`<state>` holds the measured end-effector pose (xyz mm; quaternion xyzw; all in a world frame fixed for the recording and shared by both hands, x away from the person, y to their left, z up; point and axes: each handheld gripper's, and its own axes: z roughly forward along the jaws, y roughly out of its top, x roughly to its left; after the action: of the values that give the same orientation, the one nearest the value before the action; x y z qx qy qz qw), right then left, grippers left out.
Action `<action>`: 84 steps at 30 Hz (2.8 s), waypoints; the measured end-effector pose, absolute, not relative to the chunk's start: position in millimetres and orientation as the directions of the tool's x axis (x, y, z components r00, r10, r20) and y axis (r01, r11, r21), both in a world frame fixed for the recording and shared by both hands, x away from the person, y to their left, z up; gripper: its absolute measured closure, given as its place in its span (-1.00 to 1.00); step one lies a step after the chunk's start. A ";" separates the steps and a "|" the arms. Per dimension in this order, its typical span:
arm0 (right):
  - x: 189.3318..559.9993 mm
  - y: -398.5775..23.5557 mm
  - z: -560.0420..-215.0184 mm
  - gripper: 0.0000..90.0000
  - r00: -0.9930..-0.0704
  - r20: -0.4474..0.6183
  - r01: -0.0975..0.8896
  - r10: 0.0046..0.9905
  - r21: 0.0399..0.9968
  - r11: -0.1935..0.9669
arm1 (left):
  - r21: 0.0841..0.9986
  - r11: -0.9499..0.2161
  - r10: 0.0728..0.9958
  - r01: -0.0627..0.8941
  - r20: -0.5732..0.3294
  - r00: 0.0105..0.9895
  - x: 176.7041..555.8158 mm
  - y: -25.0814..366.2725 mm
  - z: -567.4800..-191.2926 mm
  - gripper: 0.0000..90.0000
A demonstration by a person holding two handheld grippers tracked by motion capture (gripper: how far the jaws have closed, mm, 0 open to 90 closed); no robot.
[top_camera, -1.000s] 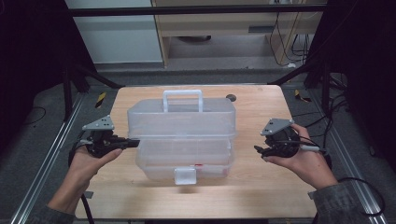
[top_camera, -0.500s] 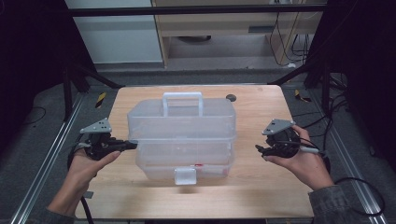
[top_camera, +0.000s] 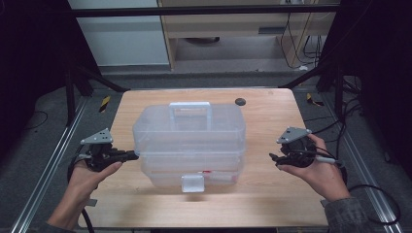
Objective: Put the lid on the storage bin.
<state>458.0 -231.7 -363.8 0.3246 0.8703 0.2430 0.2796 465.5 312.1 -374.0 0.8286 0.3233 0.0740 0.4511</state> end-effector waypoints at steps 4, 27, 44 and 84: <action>457.2 -232.1 -363.9 -0.42 -0.628 -0.328 0.430 0.706 0.610 0.666 | 0.796 -0.381 0.603 0.470 -0.172 0.779 463.9 312.9 -376.7 1.00; 458.0 -233.8 -372.3 -0.41 -0.618 -0.323 0.445 0.717 0.607 0.658 | 0.775 -0.403 0.601 0.487 -0.177 0.779 460.8 317.4 -390.8 1.00; 467.6 -230.7 -375.5 -0.40 -0.604 -0.320 0.453 0.730 0.616 0.645 | 0.764 -0.441 0.685 0.470 -0.051 0.727 464.0 337.9 -388.5 0.99; 585.8 -259.4 -482.0 -0.63 -0.303 -0.036 0.688 0.952 0.683 0.245 | 0.713 -0.355 0.887 0.604 0.052 0.460 575.7 329.2 -473.9 -0.39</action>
<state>585.8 -259.4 -482.0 0.5435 0.7546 0.2866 0.2301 575.7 329.2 -473.9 0.7928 0.4701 0.2218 0.3184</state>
